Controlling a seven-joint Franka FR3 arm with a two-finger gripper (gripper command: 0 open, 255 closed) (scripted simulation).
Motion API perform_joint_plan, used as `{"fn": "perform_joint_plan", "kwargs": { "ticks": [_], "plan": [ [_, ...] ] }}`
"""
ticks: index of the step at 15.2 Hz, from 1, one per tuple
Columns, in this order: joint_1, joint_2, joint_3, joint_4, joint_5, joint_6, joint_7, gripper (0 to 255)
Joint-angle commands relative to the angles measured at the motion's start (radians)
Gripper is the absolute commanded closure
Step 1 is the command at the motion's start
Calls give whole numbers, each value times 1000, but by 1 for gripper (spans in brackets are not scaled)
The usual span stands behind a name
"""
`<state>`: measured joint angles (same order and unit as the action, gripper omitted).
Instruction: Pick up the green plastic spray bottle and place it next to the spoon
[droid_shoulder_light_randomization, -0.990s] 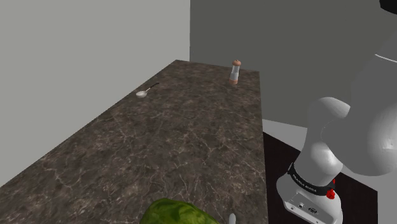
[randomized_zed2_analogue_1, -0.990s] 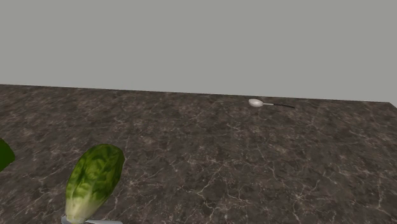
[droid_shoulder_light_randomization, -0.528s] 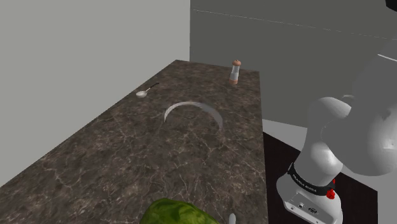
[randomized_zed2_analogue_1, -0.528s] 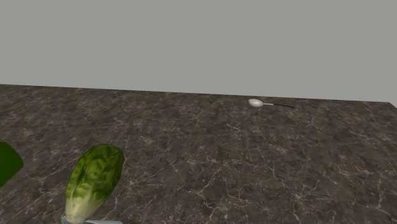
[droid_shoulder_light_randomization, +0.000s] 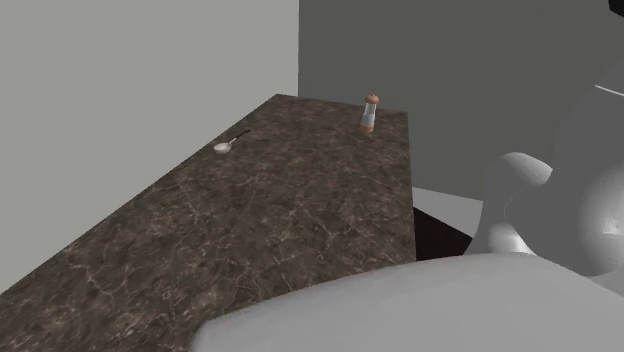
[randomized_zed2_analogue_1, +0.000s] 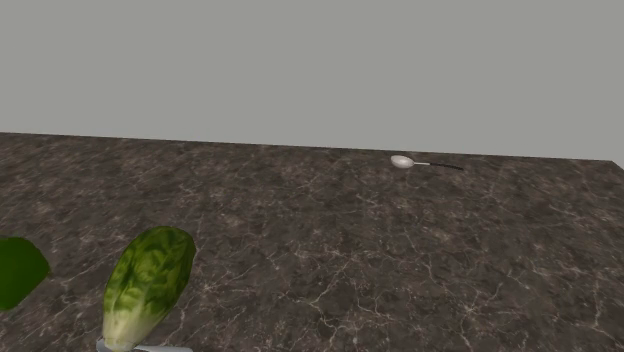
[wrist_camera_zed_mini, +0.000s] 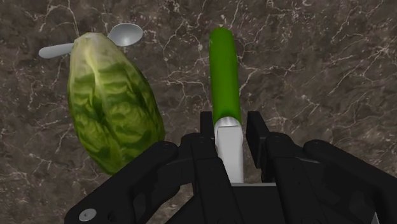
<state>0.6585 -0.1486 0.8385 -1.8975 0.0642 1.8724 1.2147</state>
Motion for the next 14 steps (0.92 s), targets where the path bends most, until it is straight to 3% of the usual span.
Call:
{"fn": "perform_joint_plan", "kwargs": {
  "ticks": [1,14],
  "plan": [
    [1,2,3,-27,-1,29,3,255],
    [3,44,26,-171,-32,203,32,255]
  ]
}}
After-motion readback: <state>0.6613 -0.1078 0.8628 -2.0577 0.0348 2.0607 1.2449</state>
